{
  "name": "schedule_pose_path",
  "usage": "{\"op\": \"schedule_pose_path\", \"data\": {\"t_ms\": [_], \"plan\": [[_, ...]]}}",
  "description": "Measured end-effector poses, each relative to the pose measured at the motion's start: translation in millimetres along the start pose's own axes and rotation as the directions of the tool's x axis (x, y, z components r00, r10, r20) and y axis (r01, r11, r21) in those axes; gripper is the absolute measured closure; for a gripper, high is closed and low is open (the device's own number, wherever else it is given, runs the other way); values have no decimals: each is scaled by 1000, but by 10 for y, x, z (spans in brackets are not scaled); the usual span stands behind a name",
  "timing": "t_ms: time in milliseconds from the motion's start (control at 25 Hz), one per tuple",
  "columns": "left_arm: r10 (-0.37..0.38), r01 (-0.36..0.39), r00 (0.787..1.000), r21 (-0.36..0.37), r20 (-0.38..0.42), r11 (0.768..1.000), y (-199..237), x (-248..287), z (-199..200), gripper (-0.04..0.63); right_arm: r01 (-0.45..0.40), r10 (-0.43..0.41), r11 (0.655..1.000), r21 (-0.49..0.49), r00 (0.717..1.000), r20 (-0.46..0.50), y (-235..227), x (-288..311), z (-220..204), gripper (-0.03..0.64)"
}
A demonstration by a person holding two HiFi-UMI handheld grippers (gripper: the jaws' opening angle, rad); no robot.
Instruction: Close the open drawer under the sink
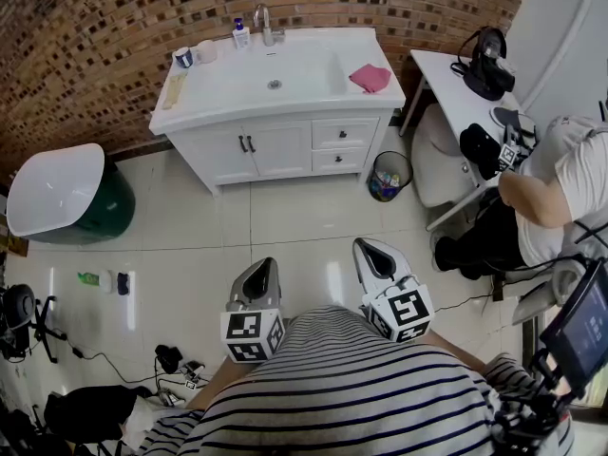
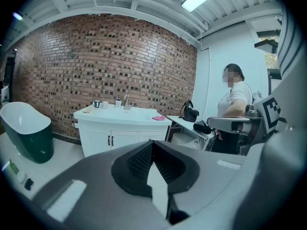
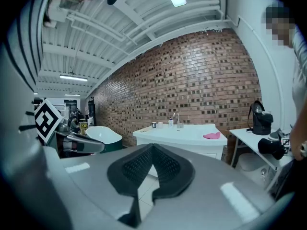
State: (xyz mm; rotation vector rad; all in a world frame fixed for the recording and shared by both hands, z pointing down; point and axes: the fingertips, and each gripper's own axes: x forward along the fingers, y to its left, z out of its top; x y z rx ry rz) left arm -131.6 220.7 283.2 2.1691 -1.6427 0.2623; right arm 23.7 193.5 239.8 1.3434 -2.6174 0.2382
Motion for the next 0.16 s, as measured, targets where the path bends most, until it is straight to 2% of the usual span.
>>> {"op": "schedule_pose_path", "data": {"t_ms": [160], "plan": [[14,-14,1000,4,0,1000,53,-4,-14,580,6,-6,1000,-1,1000,-5,-13,-2,-3,617]]}}
